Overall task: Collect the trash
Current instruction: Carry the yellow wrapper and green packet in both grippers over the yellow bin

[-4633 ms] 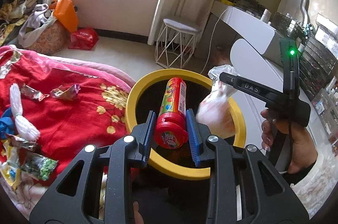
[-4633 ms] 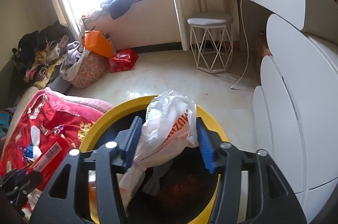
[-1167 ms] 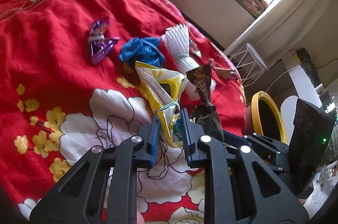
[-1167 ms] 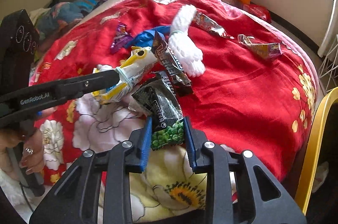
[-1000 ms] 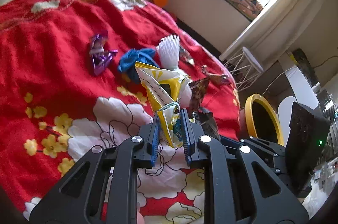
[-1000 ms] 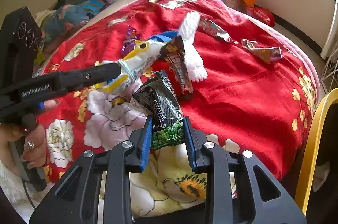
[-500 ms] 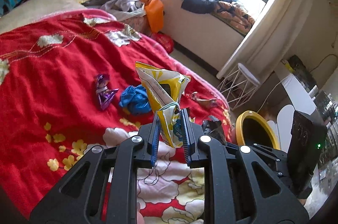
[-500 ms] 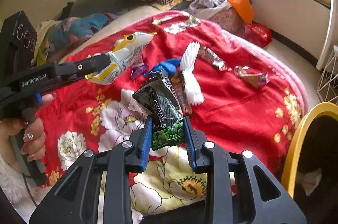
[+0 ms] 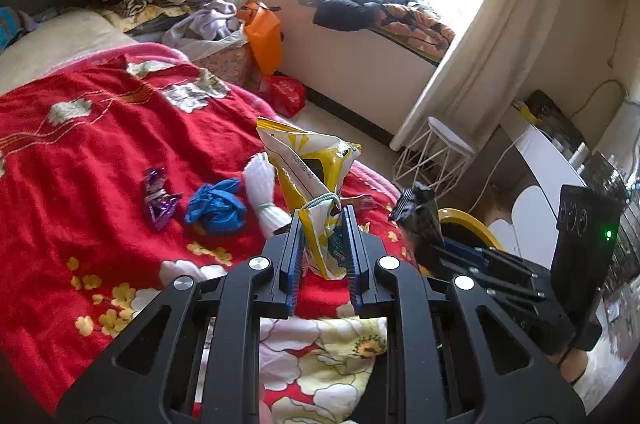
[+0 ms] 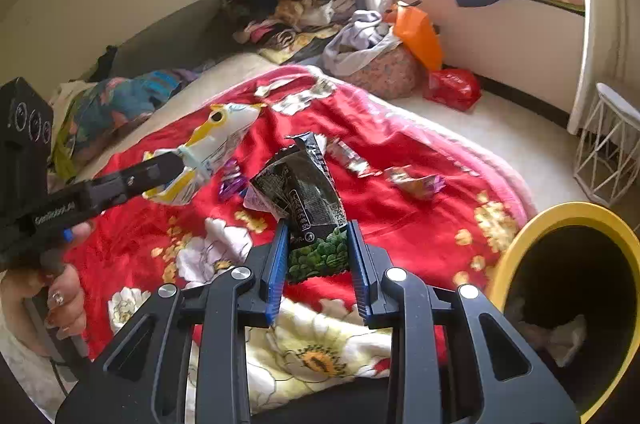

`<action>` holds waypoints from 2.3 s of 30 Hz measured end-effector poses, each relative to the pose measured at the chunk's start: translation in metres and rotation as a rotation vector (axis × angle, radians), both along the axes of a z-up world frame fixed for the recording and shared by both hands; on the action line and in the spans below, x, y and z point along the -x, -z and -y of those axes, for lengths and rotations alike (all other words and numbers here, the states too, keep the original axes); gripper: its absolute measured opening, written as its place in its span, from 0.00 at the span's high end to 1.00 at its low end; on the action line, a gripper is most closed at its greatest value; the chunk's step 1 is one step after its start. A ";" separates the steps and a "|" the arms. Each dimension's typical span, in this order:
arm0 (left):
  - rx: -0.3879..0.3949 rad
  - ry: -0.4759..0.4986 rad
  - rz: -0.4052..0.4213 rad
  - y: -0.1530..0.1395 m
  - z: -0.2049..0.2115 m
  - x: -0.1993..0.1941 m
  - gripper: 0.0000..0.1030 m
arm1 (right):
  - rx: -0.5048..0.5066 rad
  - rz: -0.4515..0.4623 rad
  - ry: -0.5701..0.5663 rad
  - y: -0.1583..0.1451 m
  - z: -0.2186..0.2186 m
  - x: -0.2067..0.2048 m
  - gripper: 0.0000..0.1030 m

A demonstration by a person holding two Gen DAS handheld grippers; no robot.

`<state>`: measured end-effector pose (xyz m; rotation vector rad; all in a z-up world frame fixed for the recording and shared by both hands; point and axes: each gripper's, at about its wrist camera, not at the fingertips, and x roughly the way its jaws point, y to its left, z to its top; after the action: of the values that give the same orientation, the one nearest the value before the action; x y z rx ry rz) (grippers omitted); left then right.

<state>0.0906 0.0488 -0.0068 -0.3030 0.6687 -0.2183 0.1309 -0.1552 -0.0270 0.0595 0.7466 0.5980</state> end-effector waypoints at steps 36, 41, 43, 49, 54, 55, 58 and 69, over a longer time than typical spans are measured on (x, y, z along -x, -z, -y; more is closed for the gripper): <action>-0.048 0.205 0.058 -0.014 0.091 -0.010 0.87 | -0.010 0.071 0.299 -0.015 0.109 0.001 0.73; -0.059 0.240 0.054 -0.011 0.107 -0.011 0.87 | -0.006 0.074 0.344 -0.014 0.124 0.003 0.73; -0.062 0.252 0.052 -0.010 0.111 -0.012 0.87 | -0.002 0.073 0.359 -0.013 0.127 0.004 0.73; -0.075 0.289 0.048 -0.006 0.128 -0.011 0.87 | 0.004 0.067 0.411 -0.006 0.147 0.004 0.73; -0.083 0.319 0.035 0.001 0.142 -0.013 0.87 | 0.005 0.057 0.454 0.000 0.161 0.004 0.73; -0.085 0.326 0.033 0.002 0.145 -0.013 0.87 | 0.006 0.055 0.464 0.002 0.164 0.004 0.73; -0.094 0.346 0.025 0.006 0.155 -0.013 0.87 | 0.002 0.046 0.492 0.005 0.174 0.004 0.73; -0.125 0.410 -0.002 0.021 0.185 -0.016 0.86 | -0.015 0.006 0.584 0.021 0.209 0.002 0.73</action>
<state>0.1067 -0.1362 -0.0281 -0.0429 0.7388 -0.5650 0.1285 -0.3643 -0.0477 0.2790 0.6771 0.0468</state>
